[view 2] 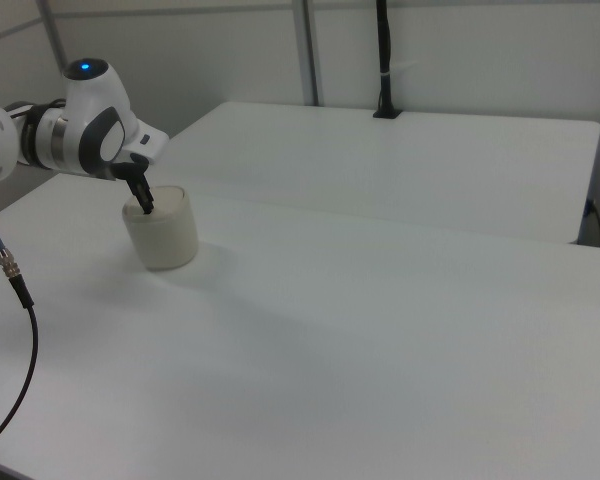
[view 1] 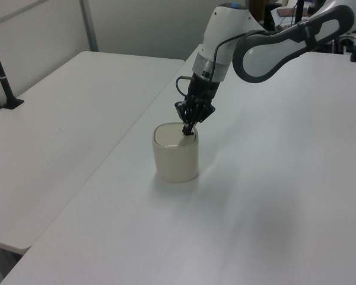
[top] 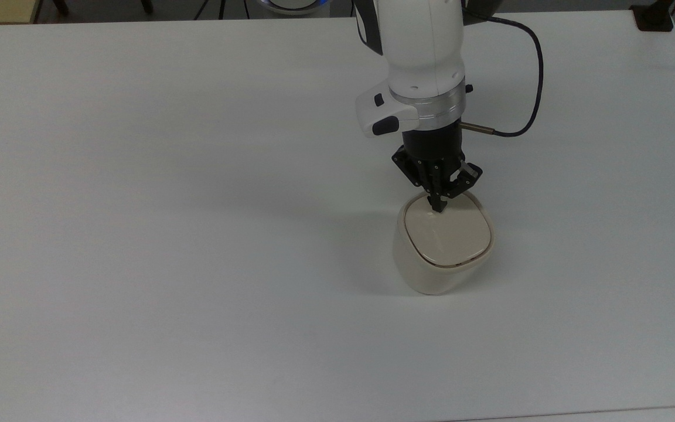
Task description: Close the trash bin
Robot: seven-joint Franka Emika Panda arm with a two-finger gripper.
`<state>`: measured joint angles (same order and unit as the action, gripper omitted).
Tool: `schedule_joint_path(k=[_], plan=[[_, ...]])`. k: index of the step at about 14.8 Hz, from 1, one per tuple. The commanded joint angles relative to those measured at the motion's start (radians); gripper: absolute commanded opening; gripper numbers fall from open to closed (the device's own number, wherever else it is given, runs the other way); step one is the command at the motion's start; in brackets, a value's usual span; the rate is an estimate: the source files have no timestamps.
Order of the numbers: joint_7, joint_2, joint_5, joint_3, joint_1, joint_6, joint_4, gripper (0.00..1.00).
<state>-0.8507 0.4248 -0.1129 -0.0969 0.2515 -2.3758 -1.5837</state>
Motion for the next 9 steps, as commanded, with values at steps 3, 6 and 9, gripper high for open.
schedule_joint_path(k=[3, 6, 9], plan=[[0.048, -0.066, 0.021, 0.0, -0.021, 0.099, -0.032, 0.0], [0.087, -0.15, 0.019, 0.0, -0.07, 0.222, -0.03, 0.0], [0.165, -0.242, 0.016, 0.002, -0.121, 0.358, -0.024, 0.25]])
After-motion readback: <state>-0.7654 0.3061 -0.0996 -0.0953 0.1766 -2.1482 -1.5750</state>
